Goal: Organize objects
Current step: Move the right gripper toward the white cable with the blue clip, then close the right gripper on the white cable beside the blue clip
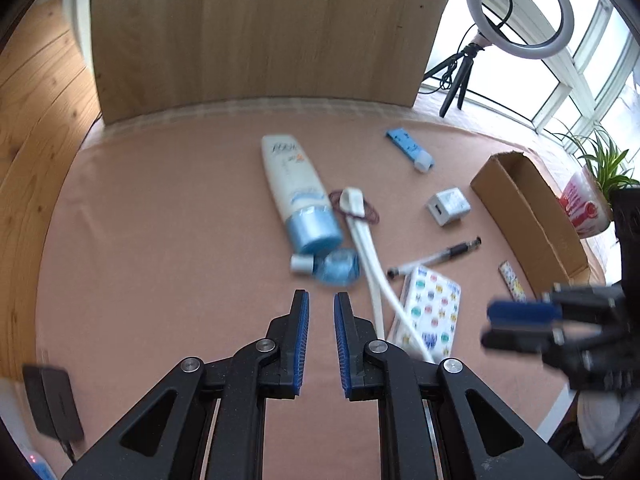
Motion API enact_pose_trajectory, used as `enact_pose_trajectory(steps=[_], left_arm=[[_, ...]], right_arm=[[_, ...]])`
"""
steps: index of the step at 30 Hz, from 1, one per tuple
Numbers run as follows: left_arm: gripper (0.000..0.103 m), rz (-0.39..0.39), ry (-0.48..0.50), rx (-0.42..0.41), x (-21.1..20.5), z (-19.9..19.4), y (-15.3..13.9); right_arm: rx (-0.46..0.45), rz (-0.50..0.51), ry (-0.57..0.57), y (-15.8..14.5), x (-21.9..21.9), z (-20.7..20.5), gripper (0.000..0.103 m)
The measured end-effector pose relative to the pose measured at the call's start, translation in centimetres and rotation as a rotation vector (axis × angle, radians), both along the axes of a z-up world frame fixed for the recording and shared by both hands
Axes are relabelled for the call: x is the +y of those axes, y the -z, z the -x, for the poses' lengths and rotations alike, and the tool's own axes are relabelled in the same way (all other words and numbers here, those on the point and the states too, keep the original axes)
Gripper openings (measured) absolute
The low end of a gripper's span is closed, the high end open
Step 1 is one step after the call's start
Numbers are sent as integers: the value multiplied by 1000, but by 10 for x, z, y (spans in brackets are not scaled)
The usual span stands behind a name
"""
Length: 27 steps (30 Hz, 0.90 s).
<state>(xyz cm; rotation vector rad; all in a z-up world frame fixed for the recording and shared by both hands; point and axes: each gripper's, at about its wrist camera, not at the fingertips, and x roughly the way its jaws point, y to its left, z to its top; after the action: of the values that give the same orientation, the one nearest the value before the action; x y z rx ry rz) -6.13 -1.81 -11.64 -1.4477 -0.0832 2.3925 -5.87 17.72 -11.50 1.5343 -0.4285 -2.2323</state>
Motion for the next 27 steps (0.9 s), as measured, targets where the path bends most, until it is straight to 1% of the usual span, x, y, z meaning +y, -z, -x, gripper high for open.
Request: enact_pose_trajectory(steps=[2,3,5,6,11,15,18,21,24,26,27], left_arm=[[14,-7,5,-9,-5,-17,1],[14,-6,9,-9,-7,-26,0],[14,-4,13,-10,-4,-36,2],[14,-8,12,-10,-4,-40,2],[14,-35,5,-26,-3,-54,6],[14,-28,17,-41,6,-59,15],[14,-47,27,-60,11,-64,19],[14,-29,40,-65,22,-66,24],[14,-56,44,-86,28,-63,29],[15,-55,46,-100,33,-59,33],[18,-57,47,-106,35,-57,34]], right_arm=[[3,-44,20,1,2,10,30],[6,-70,24,0,-2,16,28],[-4,-89,8,3,-5,25,22],[-16,-91,-10,6,-7,27,22],[-61,-48,-70,22,-26,34,21],[-138,7,-116,40,-43,35,21],[-168,19,-101,51,-41,35,21],[-180,28,-58,56,-30,33,21],[-163,-41,-12,54,-11,33,21],[-165,-63,21,54,2,34,21],[-163,-79,38,53,9,34,21]])
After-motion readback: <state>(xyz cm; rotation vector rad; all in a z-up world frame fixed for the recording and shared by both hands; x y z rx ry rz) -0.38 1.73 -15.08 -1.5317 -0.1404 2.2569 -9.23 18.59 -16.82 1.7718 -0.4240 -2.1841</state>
